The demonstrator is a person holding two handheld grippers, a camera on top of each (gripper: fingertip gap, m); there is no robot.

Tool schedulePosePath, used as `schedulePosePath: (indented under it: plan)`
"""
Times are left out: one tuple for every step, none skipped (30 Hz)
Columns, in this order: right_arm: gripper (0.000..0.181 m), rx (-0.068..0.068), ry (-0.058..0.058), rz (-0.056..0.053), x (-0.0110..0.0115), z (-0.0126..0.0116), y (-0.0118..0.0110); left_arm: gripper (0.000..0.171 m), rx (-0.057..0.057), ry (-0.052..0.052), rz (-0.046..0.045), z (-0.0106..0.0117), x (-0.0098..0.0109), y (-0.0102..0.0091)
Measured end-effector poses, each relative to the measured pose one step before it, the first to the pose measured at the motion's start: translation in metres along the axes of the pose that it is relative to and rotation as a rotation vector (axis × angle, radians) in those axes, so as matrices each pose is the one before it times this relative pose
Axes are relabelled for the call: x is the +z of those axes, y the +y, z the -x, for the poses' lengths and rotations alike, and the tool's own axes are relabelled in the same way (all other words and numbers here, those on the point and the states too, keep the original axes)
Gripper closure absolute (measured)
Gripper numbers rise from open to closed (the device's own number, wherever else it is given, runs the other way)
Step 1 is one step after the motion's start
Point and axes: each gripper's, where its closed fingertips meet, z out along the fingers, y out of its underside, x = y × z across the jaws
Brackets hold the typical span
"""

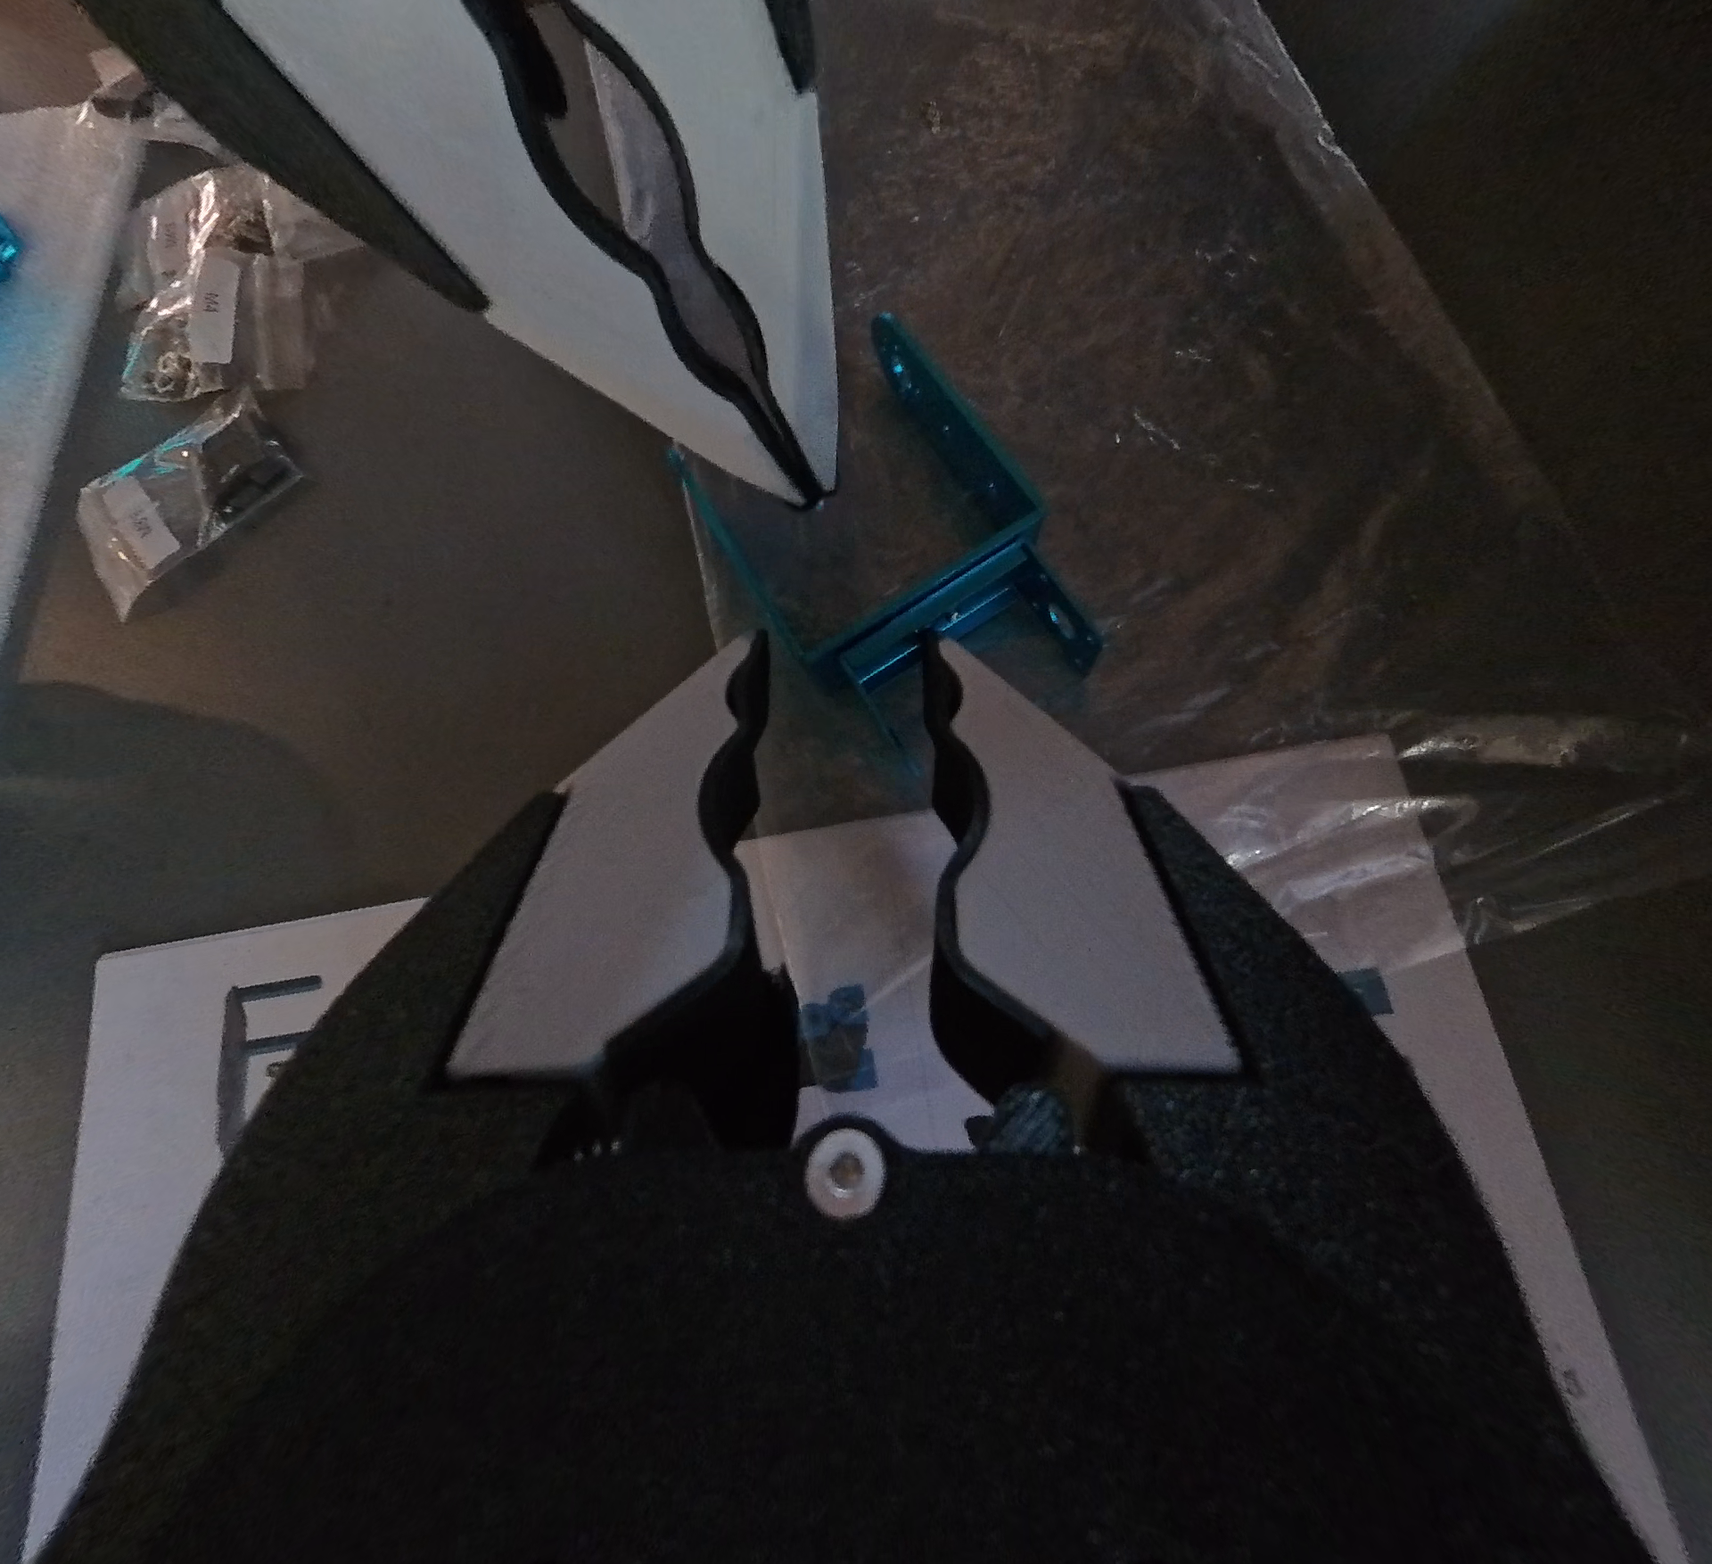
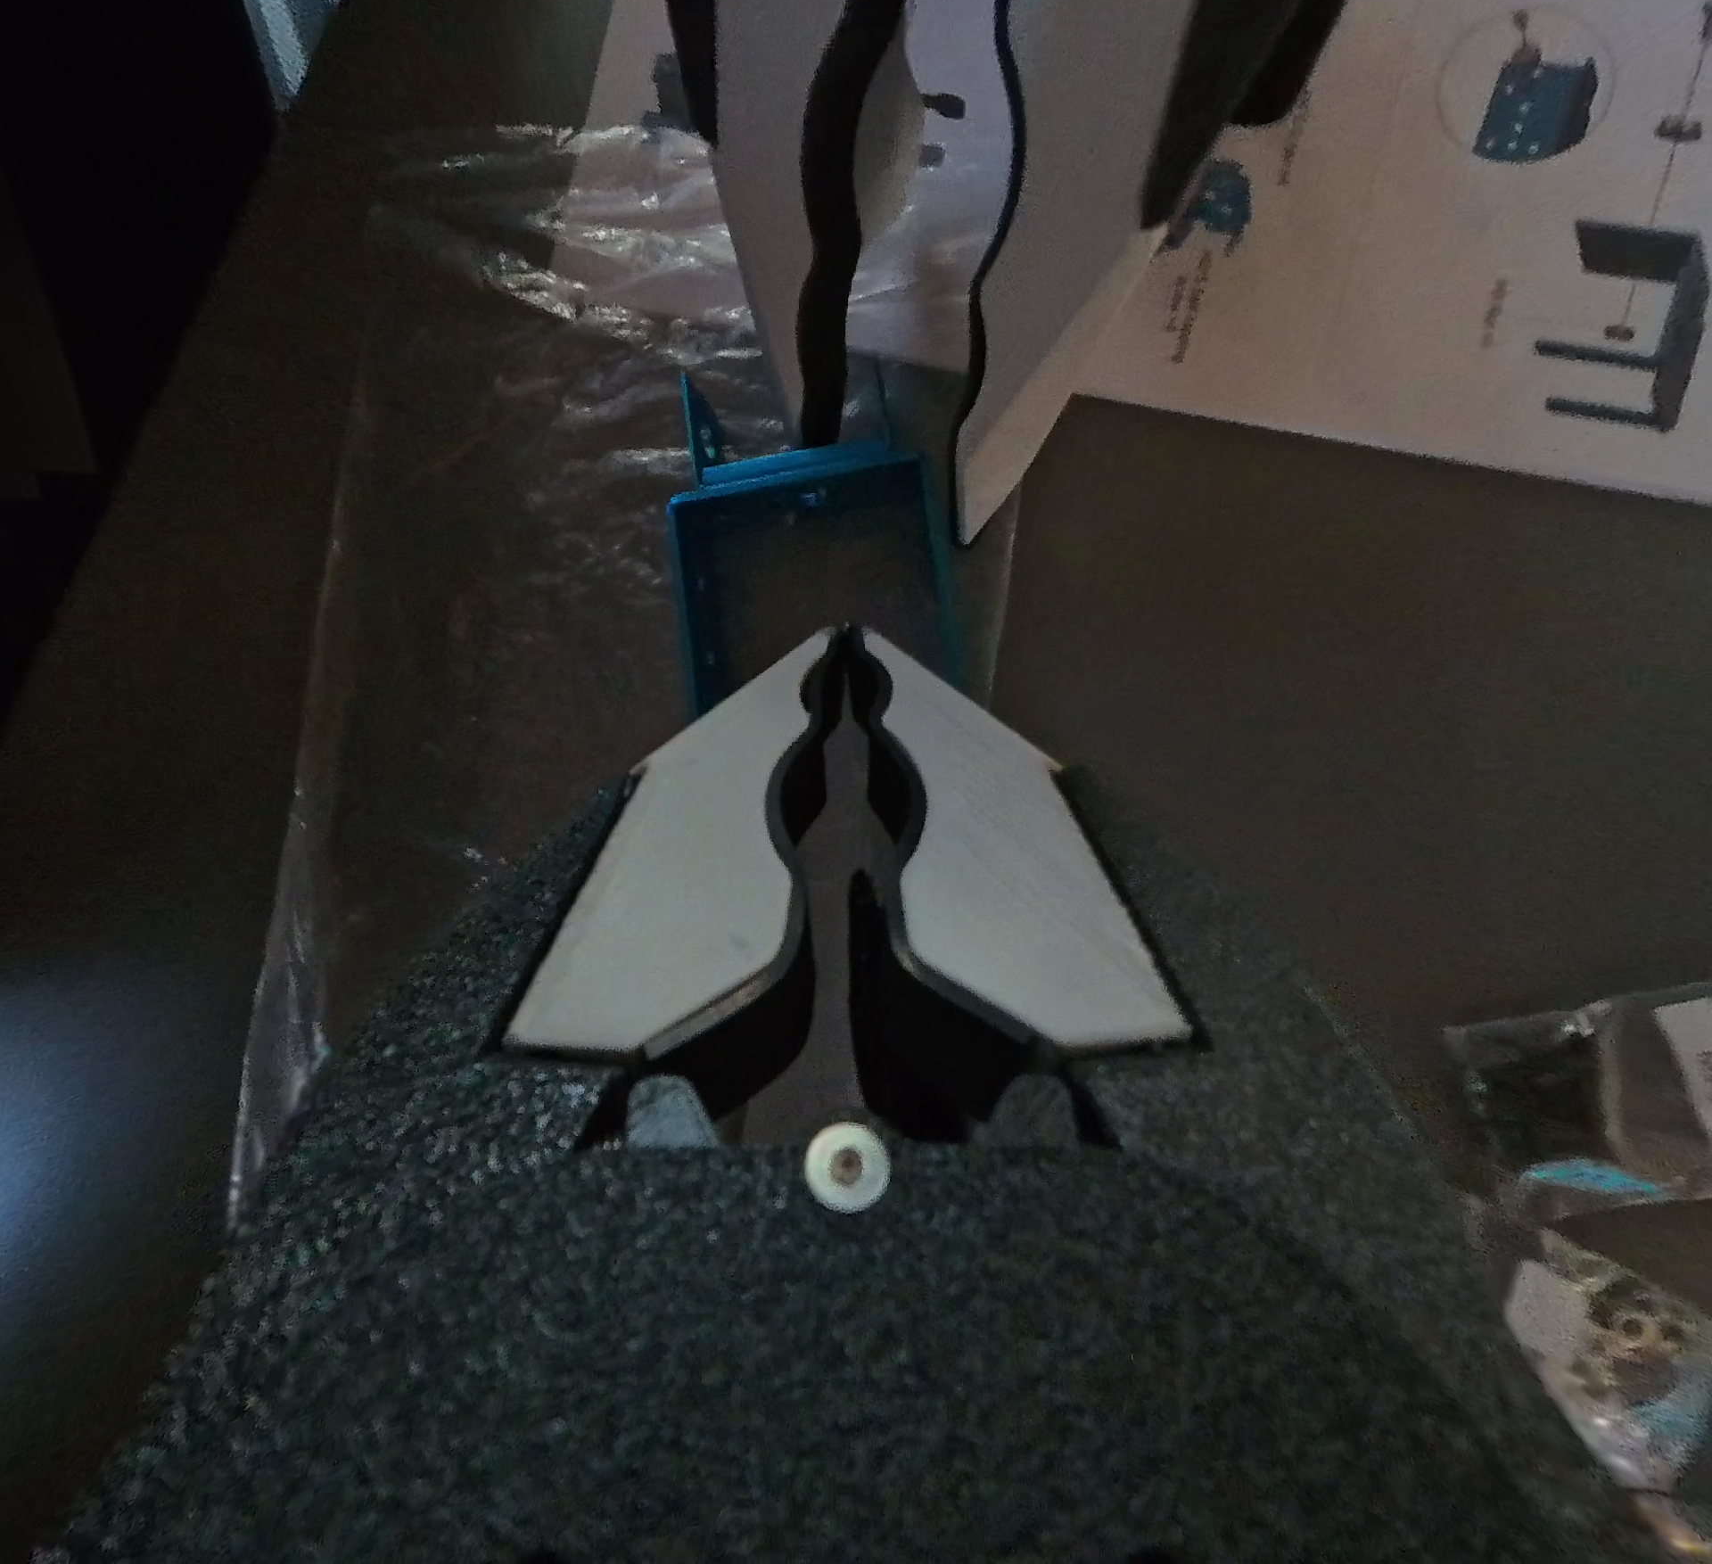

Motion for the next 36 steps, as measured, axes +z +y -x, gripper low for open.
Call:
schedulePosePath:
  plan:
    - [0.181, 0.0336, -0.0034, -0.022, -0.0008, -0.00024, -0.00121, 0.14, 0.0027, -0.0023, -0.00038, 0.00024, 0.00008, -0.00016]
    - [0.181, 0.0379, 0.0012, -0.0427, -0.00131, -0.00116, -0.00402, 0.14, 0.0018, -0.0002, 0.00028, -0.00005, 0.00008, 0.00004]
    - [0.181, 0.039, -0.021, -0.0491, -0.001, 0.00215, -0.00463, 0.14, 0.0002, -0.0001, -0.00001, 0.00006, 0.00007, -0.00006]
    - [0.181, 0.0415, -0.0137, -0.036, 0.00008, 0.00086, -0.00236, 0.141, 0.0005, -0.0017, 0.0001, 0.00027, -0.00001, 0.00001]
    - [0.181, 0.0368, 0.0188, -0.0055, 0.00051, -0.00404, 0.00219, 0.141, 0.0025, -0.0041, 0.00026, 0.00033, 0.00005, 0.00003]
    - [0.181, 0.0145, 0.0163, 0.0059, 0.00045, -0.0021, 0.00337, 0.142, 0.005, -0.0035, -0.00002, 0.00009, -0.00009, -0.00007]
    - [0.181, 0.0084, 0.0142, -0.0117, 0.00004, -0.0005, 0.00058, 0.143, 0.0048, -0.0028, -0.00022, 0.00006, 0.00011, 0.00002]
    - [0.181, 0.0166, 0.0076, -0.0188, 0.00018, 0.00097, -0.00101, 0.143, 0.001, 0.0001, -0.00069, 0.00001, 0.00004, 0.00003]
    - [0.181, 0.0211, -0.006, -0.0294, 0.00069, 0.00292, -0.00246, 0.144, -0.0035, 0.0031, -0.00083, 0.00009, -0.00001, 0.00011]
    - [0.18, 0.0219, -0.0043, -0.027, 0.00095, 0.00235, -0.00158, 0.144, -0.005, 0.0041, -0.0008, 0.00016, -0.00029, 0.00029]
    - [0.18, 0.0116, 0.0128, -0.0017, 0.00082, -0.00057, 0.00163, 0.145, -0.0046, 0.0032, -0.00265, 0.0002, -0.00029, -0.00002]
    - [0.181, -0.0002, 0.0163, -0.0006, 0.00045, -0.00111, 0.00124, 0.145, -0.0034, 0.0033, -0.00424, -0.00006, -0.00055, -0.0004]
    - [0.181, 0.0036, 0.0072, -0.0055, 0.00048, -0.00015, -0.00015, 0.145, -0.0022, 0.0025, -0.00388, -0.00007, -0.00047, -0.00034]
    - [0.181, 0.0102, -0.0009, -0.0192, 0.00054, 0.00076, -0.00269, 0.145, -0.0028, 0.0023, -0.00288, -0.00015, -0.00045, -0.0003]
    - [0.181, 0.0087, -0.0238, -0.0187, 0.00097, 0.0041, -0.00275, 0.145, -0.0031, 0.0024, -0.00469, 0.00003, -0.00059, -0.00041]
    - [0.181, 0.0021, -0.0182, 0.0037, 0.00156, 0.00311, 0.00002, 0.145, -0.0039, 0.0019, -0.00539, 0.00015, -0.00063, -0.00056]
    - [0.181, -0.0029, 0.0063, 0.0056, 0.00162, -0.00044, 0.00041, 0.145, -0.005, 0.0021, -0.00475, 0.00031, -0.00057, -0.00053]
    - [0.181, -0.0043, 0.0012, -0.0033, 0.00164, 0.00068, -0.00063, 0.145, -0.0049, 0.0027, -0.00389, 0.00014, -0.00041, -0.00036]
    - [0.18, 0.0001, -0.0057, -0.0045, 0.00155, 0.00165, -0.00079, 0.145, -0.0045, 0.0015, -0.00329, 0.00035, -0.00046, -0.00028]
    - [0.181, 0.0048, -0.0077, -0.0004, 0.0015, 0.00175, -0.00037, 0.145, -0.0038, 0.0026, -0.00325, 0.00005, -0.00042, -0.00034]
    - [0.181, 0.0006, 0.0099, 0.0003, 0.00103, -0.00097, -0.0003, 0.145, -0.0024, 0.0026, -0.00215, -0.00002, -0.00025, -0.00016]
    - [0.181, -0.0088, 0.0166, -0.0042, 0.0001, -0.00196, -0.00083, 0.145, -0.0008, -0.0004, 0.00058, 0.00013, 0.00001, 0.00005]
    - [0.181, -0.0028, 0.0017, -0.0012, 0.00005, -0.00016, -0.0003, 0.145, 0.0011, -0.0023, 0.00287, 0.00014, 0.00037, 0.00028]
    - [0.181, 0.0072, 0.0061, 0.0043, 0.00006, -0.00127, 0.00042, 0.145, 0.0028, -0.0018, 0.00381, -0.00007, 0.00051, 0.00034]
    - [0.181, 0.004, 0.0046, -0.004, 0.00014, -0.00101, -0.00029, 0.145, 0.0036, -0.0014, 0.0042, -0.00024, 0.00041, 0.00055]
    - [0.181, 0.0029, -0.0131, -0.0013, 0.00047, 0.00171, 0.00002, 0.146, 0.003, -0.0026, 0.00331, -0.00001, 0.00039, 0.00037]
    - [0.18, 0.0017, -0.0004, 0.0056, 0.00065, -0.00003, 0.00088, 0.147, 0.002, -0.003, 0.00201, 0.00015, 0.00024, 0.00016]
    - [0.181, -0.006, 0.0081, 0.0024, 0.00031, -0.00084, 0.00037, 0.147, 0.0017, -0.0011, -0.00003, -0.0001, 0.00008, -0.00013]
    - [0.18, -0.004, -0.0037, 0.0002, 0.00014, 0.00106, -0.00016, 0.147, 0.0006, -0.0001, -0.00017, -0.00004, 0.00003, -0.00006]
    - [0.181, 0.0006, -0.0002, -0.0007, 0.00003, 0.00035, -0.00052, 0.147, -0.0009, 0.0005, -0.0002, 0.0, 0.0, -0.00013]
    - [0.181, -0.0013, 0.0008, -0.0031, -0.00002, 0.00021, -0.0006, 0.147, -0.0013, 0.0008, -0.001, 0.00008, -0.00006, -0.00012]
    - [0.181, -0.0003, -0.0046, -0.0019, 0.0001, 0.00098, -0.00036, 0.147, -0.0014, 0.0004, -0.00105, 0.00004, -0.00003, -0.00016]
    - [0.18, 0.0, 0.0002, 0.0029, 0.00031, 0.00001, 0.00024, 0.148, -0.0017, -0.0005, -0.00091, 0.00027, 0.00001, -0.00017]
    - [0.18, -0.0013, -0.0009, 0.0023, 0.00029, 0.00033, 0.00033, 0.148, -0.001, -0.0004, -0.00033, 0.00012, 0.00001, -0.00015]
    - [0.181, -0.001, 0.0002, -0.006, -0.00004, 0.00022, -0.001, 0.148, -0.0002, -0.0008, -0.0005, 0.00011, -0.00003, -0.00015]
    - [0.181, 0.0, 0.0007, -0.0029, -0.00012, 0.00011, -0.00059, 0.148, 0.0007, -0.0003, 0.00058, -0.00007, 0.00014, 0.00004]
